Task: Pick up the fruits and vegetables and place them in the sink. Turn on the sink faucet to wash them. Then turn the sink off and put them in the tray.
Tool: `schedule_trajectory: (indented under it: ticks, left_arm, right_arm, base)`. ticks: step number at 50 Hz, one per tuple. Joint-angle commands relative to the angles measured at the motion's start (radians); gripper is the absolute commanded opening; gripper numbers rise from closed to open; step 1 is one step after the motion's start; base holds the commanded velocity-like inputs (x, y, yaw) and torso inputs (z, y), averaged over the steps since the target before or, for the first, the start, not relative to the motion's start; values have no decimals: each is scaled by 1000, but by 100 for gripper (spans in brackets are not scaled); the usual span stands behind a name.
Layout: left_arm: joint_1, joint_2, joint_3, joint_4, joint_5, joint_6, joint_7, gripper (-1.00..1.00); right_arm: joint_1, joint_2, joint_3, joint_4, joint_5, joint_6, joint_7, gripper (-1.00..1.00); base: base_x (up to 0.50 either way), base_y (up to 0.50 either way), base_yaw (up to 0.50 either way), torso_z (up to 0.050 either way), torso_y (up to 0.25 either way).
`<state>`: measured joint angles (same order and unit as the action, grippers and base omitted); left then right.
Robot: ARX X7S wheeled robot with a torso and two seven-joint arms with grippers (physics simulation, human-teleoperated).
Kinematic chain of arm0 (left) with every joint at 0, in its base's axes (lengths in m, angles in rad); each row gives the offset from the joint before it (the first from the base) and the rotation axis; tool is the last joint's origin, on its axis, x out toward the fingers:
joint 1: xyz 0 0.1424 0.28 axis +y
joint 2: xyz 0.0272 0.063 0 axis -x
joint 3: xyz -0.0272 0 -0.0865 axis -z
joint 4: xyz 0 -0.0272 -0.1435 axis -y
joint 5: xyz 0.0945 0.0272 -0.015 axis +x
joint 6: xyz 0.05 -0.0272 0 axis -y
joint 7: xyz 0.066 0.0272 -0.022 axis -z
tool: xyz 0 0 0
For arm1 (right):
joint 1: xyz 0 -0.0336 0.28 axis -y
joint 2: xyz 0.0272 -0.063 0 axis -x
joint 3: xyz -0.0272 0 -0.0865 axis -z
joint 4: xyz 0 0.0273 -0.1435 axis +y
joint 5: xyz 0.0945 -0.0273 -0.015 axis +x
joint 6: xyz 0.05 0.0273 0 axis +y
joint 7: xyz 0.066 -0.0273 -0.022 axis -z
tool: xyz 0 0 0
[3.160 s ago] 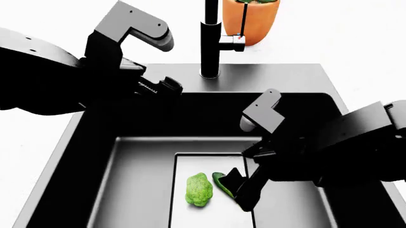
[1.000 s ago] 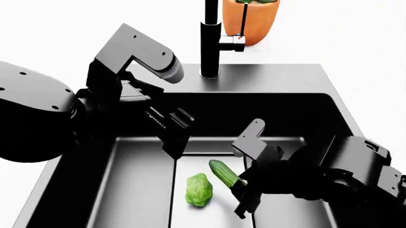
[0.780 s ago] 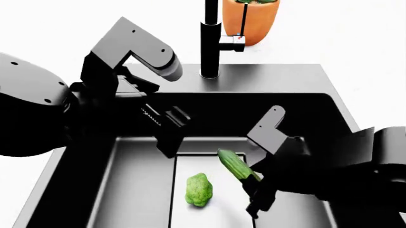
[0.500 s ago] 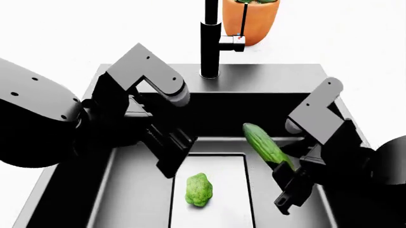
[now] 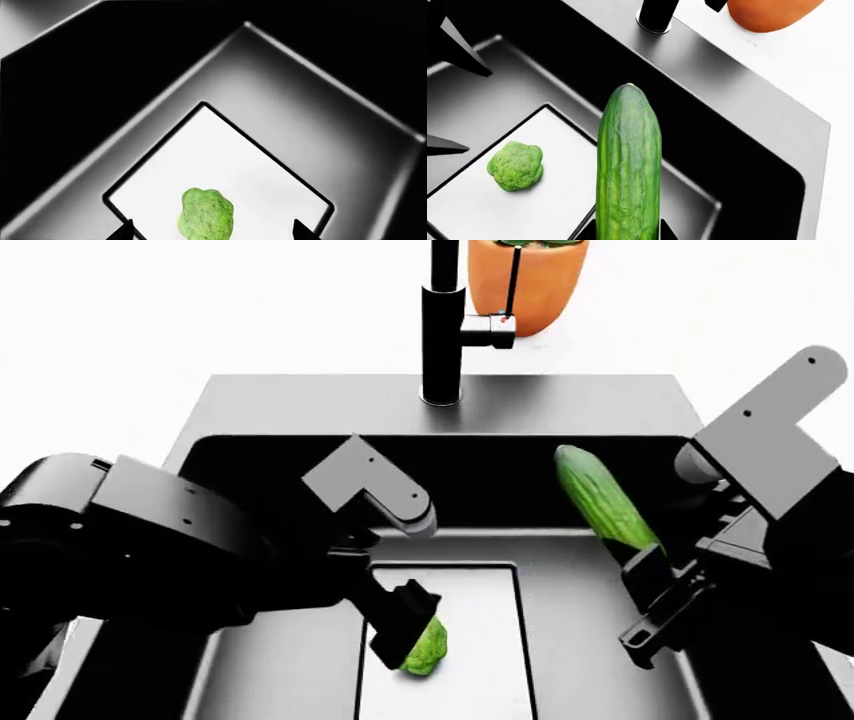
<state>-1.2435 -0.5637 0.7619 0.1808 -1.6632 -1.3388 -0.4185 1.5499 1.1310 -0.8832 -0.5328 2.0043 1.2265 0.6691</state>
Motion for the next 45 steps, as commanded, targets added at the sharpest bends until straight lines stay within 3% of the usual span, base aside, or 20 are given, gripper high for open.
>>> schedule_trajectory:
  ticks: [1,14,45]
  left_arm:
    - [64,23,43,-20,147,51,76,100]
    - [135,37,109,-67,296,136,175,100]
    - [206,107,194,-206,430,240,250,100]
  right_arm:
    - [-42,-4,3,-13,-48,-22,-24,-100]
    - [-87,-71,-23,7,-122,-28,-62,-100]
    - [-135,-50,-25,-27,-142,-70,-65,-100]
  base:
    - [0,0,0,0,0]
    - [0,0,0,0,0]
    - [0,0,0,0,0]
